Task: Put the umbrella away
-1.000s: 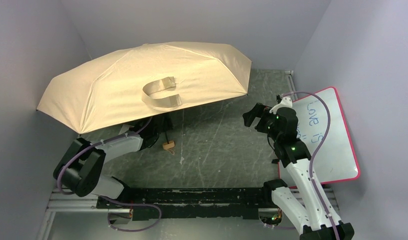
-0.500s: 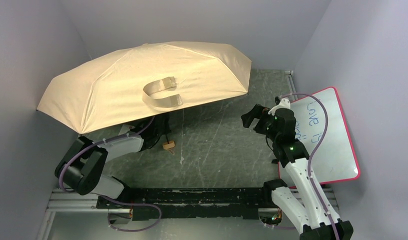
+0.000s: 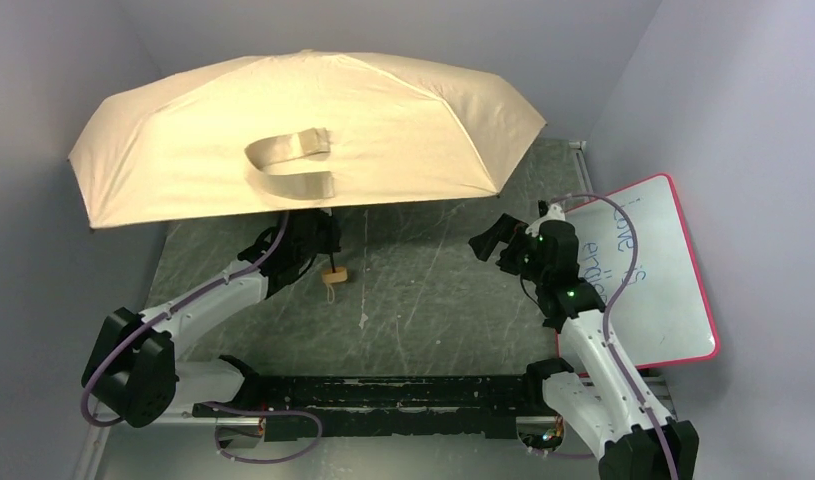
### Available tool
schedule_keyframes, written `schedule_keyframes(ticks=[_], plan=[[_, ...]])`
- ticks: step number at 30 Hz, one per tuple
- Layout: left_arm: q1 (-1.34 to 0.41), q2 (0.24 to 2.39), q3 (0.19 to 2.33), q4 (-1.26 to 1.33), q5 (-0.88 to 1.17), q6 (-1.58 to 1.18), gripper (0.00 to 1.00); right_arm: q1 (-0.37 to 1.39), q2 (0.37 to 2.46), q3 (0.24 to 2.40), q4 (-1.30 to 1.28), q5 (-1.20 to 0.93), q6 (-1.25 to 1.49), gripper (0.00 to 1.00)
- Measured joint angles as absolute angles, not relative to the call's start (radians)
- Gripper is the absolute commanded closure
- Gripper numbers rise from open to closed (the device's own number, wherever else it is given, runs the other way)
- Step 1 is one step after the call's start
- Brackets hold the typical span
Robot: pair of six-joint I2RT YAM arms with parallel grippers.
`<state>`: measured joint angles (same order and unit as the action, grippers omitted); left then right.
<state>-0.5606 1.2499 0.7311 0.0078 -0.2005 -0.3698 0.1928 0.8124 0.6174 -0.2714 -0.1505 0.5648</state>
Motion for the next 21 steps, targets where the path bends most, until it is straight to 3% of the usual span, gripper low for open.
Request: schedule_keyframes(ticks=[11,21], plan=[[-0.576,1.245,0.861,-0.062,0.020,-0.369,0.95,0.192,0.850,0.513,-0.072,-0.380,0.648,0.03],[-0.787,1.325,0.987,-0.102,0.056,-0.419,0.95,0.192,0.817,0.510,0.117,-0.498,0.737,0.05]])
